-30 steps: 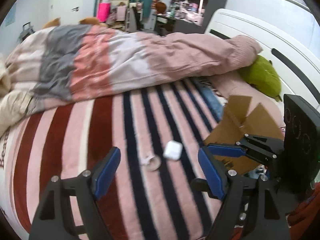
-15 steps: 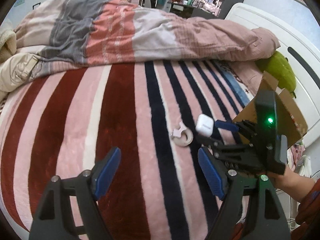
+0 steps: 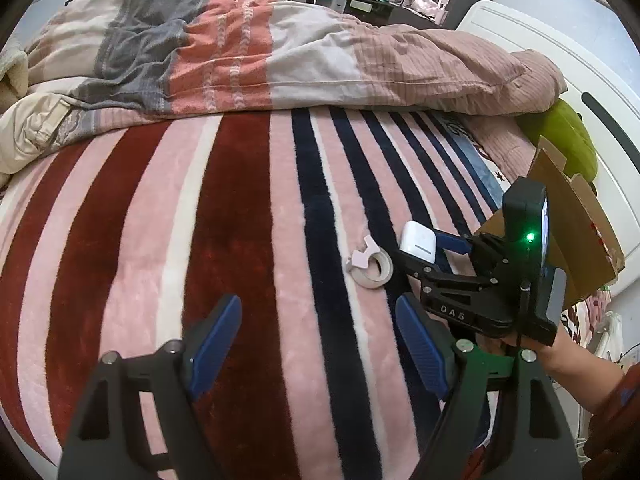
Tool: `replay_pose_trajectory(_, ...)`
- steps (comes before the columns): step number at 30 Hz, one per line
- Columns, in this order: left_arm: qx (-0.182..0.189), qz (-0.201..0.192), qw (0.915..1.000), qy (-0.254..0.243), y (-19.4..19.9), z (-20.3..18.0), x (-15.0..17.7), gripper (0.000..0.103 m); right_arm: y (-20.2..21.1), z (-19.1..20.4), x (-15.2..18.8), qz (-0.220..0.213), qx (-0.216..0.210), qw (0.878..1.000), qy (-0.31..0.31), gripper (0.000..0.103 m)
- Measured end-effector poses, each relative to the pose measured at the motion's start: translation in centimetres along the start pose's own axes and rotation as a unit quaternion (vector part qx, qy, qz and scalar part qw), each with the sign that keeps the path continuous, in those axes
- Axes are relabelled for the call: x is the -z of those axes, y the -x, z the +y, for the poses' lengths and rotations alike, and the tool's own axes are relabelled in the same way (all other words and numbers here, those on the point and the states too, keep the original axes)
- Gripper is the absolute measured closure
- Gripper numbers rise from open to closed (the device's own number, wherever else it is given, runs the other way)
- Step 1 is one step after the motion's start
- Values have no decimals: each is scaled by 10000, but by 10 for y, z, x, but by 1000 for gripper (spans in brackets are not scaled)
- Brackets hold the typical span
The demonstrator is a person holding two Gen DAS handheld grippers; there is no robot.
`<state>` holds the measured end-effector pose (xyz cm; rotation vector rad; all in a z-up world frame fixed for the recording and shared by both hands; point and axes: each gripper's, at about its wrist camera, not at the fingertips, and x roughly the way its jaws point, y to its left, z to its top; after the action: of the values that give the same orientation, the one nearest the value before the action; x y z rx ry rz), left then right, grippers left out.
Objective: Organize rigid objects
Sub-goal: 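Return the right gripper and grasp the white earbud case, then carry the earbud case into the cardboard box and release it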
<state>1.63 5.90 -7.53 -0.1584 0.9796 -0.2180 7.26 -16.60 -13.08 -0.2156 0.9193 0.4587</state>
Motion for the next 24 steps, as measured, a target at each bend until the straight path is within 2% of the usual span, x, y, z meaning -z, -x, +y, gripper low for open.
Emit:
replay_pose_trajectory(6,215,-131,9997,25,15,-13,-4,26,34,17,1,-232,-425,9985,244,47)
replay_pose_trajectory(11,817,-196,9964,71,29,-37,-11,28,86,40,-4,-513,-1181,9892,707,47)
replay_pose_trajectory(12,905,-215,9957,38,32,-45,-11,30,97,45,-5,-601,-1259,9866,847,47)
replay_pose_trajectory(14,1055,-187,9942,1,35,-56,-14,44,119,52,-4,-777,-1359,9819,1068,47)
replay_pose_trajectory(18,1451,-212,9891,-99,44,-85,-21,60,154,55,-3,-1077,-1498,9739,1319,47)
replay_pose_trajectory(19,1480,-224,9886,-143,45,-91,-23,68,163,53,-2,-1175,-1500,9720,1373,47)
replay_pose_trajectory(24,1475,-298,9878,-410,52,-132,-35,70,187,33,0,-1415,-1327,9718,1343,47)
